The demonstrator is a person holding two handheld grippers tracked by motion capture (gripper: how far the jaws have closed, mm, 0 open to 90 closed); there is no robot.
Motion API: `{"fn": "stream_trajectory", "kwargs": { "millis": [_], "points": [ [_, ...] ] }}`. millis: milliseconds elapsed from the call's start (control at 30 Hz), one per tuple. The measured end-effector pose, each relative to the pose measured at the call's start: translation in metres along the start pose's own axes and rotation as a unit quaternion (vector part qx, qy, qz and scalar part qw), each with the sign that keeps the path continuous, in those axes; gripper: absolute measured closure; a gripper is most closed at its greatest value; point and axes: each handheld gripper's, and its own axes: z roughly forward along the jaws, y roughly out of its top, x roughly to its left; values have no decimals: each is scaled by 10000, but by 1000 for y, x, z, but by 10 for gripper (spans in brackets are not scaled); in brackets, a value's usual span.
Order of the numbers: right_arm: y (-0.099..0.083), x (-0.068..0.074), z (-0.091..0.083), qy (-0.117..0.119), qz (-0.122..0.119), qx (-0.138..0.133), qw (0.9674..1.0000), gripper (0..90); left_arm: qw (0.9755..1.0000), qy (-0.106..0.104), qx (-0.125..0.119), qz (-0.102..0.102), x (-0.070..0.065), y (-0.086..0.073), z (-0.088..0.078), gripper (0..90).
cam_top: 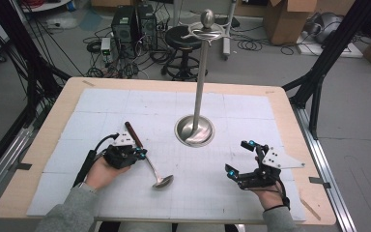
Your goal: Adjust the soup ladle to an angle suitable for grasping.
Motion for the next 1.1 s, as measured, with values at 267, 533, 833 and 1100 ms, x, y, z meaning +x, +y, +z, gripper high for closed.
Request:
{"fn": "stream_trajectory", "kwargs": {
  "millis": [267, 533, 833, 1100],
  "points": [
    [0, 0, 0, 15, 23, 15, 10000, 13, 9990, -283, 109, 340, -23, 6, 14, 898],
    [0, 0, 0, 19, -6, -2, 10000, 13, 9982, -409, 212, 394, -33, 6, 23, 898],
    [0, 0, 0, 28, -14, -4, 10000, 13, 9969, -535, 316, 481, -45, 5, 31, 899],
    [0, 1, 0, 37, -14, 2, 10000, 13, 9965, -592, 362, 463, -47, 3, 29, 898]
  ]
}}
